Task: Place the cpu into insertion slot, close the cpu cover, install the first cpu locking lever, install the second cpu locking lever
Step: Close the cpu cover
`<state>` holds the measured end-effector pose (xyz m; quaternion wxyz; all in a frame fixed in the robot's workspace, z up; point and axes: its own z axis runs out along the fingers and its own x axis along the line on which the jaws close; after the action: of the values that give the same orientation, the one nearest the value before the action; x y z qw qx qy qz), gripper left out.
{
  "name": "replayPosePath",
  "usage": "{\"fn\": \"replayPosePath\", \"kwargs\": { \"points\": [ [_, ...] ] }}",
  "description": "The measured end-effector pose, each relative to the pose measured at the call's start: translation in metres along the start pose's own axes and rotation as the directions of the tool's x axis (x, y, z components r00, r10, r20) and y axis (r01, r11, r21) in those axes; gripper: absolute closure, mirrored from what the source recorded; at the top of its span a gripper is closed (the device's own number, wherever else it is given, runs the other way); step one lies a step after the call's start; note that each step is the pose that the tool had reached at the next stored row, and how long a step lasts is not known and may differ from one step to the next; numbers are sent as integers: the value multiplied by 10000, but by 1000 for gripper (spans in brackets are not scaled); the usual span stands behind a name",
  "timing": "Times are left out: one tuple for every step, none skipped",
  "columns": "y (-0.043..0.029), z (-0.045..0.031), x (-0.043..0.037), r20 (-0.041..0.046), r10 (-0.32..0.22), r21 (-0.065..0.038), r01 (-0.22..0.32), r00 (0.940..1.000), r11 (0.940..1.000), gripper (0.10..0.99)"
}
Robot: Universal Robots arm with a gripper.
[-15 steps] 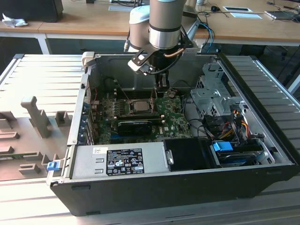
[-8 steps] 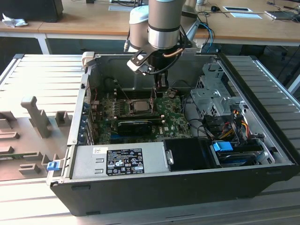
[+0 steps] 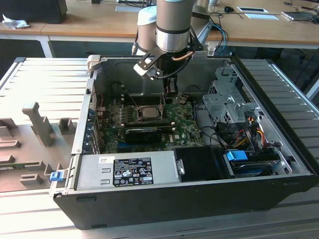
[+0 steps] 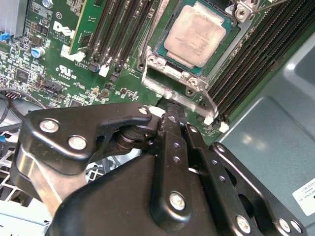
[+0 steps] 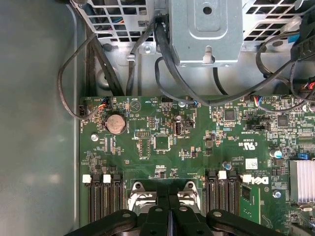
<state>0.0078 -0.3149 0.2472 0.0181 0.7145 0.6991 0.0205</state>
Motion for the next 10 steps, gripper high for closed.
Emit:
{"fn": "replayPosePath", "kwargs": {
  "points": [
    [-8, 0, 0, -1, 0, 0, 0, 10000, 10000, 980],
    [-14, -1, 0, -1, 0, 0, 0, 10000, 10000, 980],
    [-19, -1, 0, -1, 0, 0, 0, 10000, 10000, 980],
    [-24, -1, 0, -1, 0, 0, 0, 10000, 10000, 980],
    [-30, -1, -1, 0, 0, 0, 0, 10000, 10000, 980],
    [-36, -2, -1, 0, 1, 0, -1, 10000, 10000, 980],
    [-46, -2, -1, -1, 0, 0, 0, 10000, 10000, 980],
    [-57, -3, -1, -1, 0, 0, 0, 10000, 10000, 980],
    [-66, -3, -1, 0, 0, 0, 0, 10000, 10000, 980],
    [-75, -4, -2, 1, 1, 0, -1, 10000, 10000, 980]
  ]
}}
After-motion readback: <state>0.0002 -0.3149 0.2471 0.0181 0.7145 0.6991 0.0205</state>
